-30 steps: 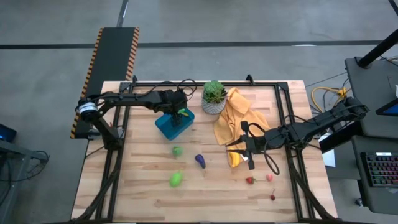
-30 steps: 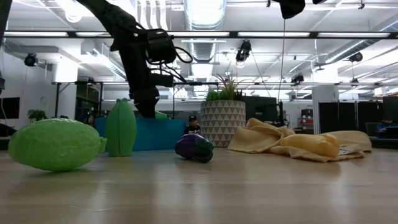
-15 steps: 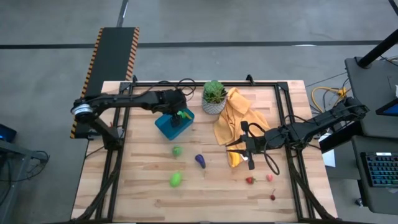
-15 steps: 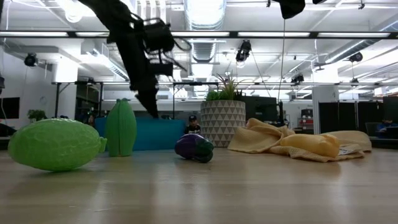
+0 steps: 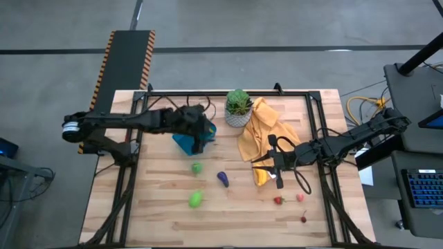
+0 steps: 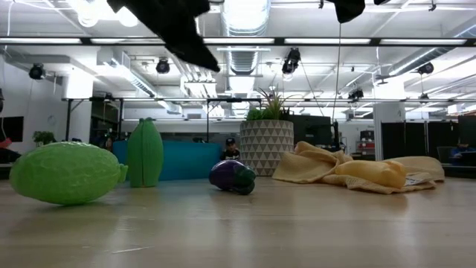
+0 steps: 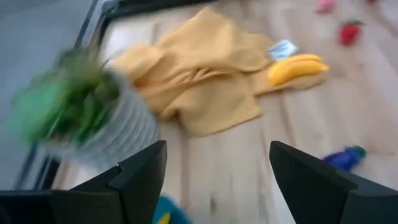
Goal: Pick and placing Produce into tupperware
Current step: Put the violet eggplant into the blue bin
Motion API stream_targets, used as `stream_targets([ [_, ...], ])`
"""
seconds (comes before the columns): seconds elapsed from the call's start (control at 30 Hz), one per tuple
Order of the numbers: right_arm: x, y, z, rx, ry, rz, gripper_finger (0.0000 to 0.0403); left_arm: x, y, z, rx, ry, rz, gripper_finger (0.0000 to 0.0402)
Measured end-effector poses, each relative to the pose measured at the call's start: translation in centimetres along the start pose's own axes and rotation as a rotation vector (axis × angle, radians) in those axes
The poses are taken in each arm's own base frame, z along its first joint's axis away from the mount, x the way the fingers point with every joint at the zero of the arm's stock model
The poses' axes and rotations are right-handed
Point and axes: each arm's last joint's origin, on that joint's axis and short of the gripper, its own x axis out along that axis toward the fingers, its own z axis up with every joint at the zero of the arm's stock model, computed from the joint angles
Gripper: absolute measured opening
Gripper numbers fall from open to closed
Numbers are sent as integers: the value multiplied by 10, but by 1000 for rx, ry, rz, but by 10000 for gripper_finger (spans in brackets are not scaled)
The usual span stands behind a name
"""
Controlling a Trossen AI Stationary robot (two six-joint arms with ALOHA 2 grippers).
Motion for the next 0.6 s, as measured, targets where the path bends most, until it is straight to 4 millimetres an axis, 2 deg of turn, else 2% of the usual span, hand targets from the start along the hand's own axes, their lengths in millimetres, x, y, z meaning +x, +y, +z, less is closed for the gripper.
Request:
stream_targets([
  [0.17, 0, 0, 0, 0, 0, 0, 68, 6, -20, 8, 114, -68, -46, 270],
  [0.3, 0, 0, 0, 0, 0, 0, 68, 8, -24, 24, 102, -242, -20, 270],
  [0.43, 0, 0, 0, 0, 0, 0, 68, 7, -25, 33, 30, -347, -37, 270],
  [0.6, 0, 0, 0, 0, 0, 0, 68, 12, -33, 29, 150, -307, -67, 270],
])
